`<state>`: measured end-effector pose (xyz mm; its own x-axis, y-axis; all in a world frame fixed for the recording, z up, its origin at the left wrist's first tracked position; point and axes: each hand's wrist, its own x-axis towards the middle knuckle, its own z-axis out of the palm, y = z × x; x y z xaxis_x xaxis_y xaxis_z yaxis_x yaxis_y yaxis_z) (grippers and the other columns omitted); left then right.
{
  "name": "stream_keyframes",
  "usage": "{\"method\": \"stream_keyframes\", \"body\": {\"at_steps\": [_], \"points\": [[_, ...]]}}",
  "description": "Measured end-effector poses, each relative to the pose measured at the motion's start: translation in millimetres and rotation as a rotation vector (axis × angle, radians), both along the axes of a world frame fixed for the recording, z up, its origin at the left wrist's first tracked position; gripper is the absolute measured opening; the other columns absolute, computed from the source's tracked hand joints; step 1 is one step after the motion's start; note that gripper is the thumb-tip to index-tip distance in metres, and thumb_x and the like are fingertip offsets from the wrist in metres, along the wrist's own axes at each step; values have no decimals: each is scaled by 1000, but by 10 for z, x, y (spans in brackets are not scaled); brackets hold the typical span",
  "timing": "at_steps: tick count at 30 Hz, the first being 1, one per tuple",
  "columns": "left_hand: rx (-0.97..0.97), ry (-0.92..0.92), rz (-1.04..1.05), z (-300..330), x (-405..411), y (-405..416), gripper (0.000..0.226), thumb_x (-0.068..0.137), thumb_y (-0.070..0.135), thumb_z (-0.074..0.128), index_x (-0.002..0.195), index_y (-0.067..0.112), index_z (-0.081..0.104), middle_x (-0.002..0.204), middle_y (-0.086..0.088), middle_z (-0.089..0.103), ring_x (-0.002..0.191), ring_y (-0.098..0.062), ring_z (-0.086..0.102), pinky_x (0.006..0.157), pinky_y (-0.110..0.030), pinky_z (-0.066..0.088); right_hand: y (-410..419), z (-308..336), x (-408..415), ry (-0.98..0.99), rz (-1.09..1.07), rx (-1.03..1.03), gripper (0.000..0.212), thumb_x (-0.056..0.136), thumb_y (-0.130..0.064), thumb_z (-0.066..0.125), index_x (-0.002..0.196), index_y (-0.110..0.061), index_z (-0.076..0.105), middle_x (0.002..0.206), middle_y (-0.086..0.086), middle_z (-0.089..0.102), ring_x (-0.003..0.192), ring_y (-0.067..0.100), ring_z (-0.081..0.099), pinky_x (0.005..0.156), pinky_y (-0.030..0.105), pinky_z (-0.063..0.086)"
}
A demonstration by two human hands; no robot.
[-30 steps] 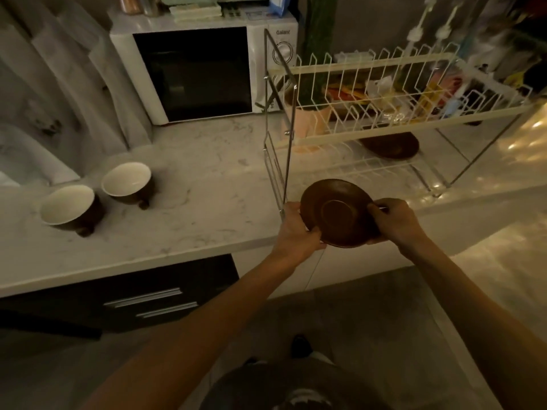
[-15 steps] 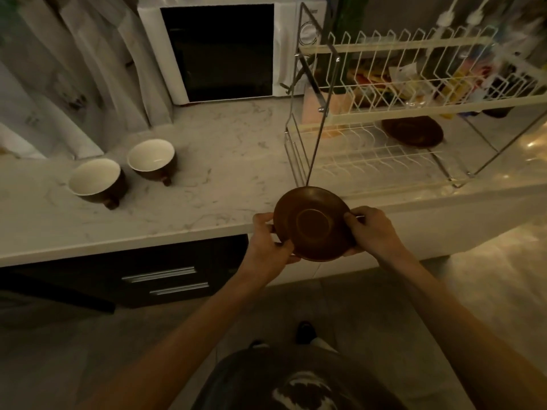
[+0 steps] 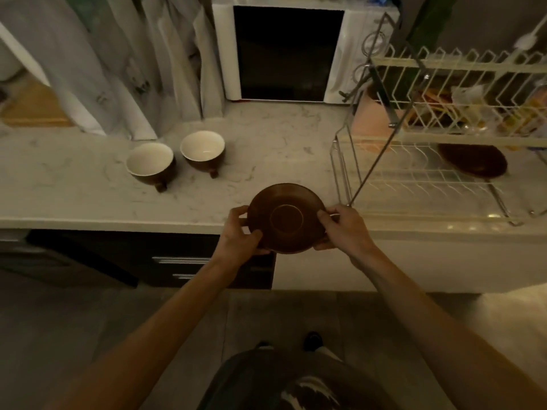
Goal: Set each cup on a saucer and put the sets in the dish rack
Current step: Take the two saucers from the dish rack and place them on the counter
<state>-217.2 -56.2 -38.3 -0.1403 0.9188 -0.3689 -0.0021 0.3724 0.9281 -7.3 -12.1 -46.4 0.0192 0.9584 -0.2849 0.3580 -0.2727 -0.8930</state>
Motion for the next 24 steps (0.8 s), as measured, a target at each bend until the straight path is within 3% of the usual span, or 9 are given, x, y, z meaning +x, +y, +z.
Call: {"method": "stream_keyframes", "body": {"at_steps": [6,10,14,17,20,21,24], "points": [[-30,-12,66,24,-256,413,59,87,-6,54,136,23,38,133,-10,49,109,-30,59,52,-23,58,412,-76,-374,22,-45,-58,14,99,-22,53,107,-11,56,105,13,66,59,21,73,54,35,62],[-9,-48,108,29,-306,752,56,89,-8,50,137,19,41,131,-12,51,109,-30,59,55,-26,59,716,-69,-523,-6,-88,-37,10,100,-21,52,104,-14,56,107,11,64,71,25,72,60,41,63],[-56,-78,183,-16,-278,1085,47,90,-6,50,133,13,43,132,-12,53,112,-32,60,61,-30,58,989,-60,-611,-31,-136,-38,9,99,-16,50,101,-12,58,101,10,62,71,31,71,63,48,63],[-71,-66,188,-92,-234,1278,46,90,-6,49,131,13,44,131,-12,54,112,-31,59,63,-30,58,1153,-107,-634,-64,-157,-44,10,99,-13,47,99,-14,57,99,8,60,65,25,69,57,41,63],[-94,-85,190,-152,-220,1469,48,89,-8,47,132,14,43,130,-11,54,112,-30,59,60,-30,58,1322,-185,-634,-188,-168,-37,23,99,-15,47,114,-8,63,104,11,65,64,18,64,49,27,56],[-103,-87,192,-167,-223,1534,49,89,-9,46,132,14,44,130,-11,54,112,-30,59,61,-31,59,1376,-206,-634,-207,-166,-34,26,99,-15,46,117,-7,63,107,12,66,69,20,65,54,29,57],[-106,-63,198,-205,-247,1717,50,88,-10,44,132,13,48,128,-12,59,108,-31,61,76,-44,60,1537,-232,-656,-250,-157,-33,32,98,-16,47,122,-4,63,117,16,68,100,32,67,87,45,57]]}}
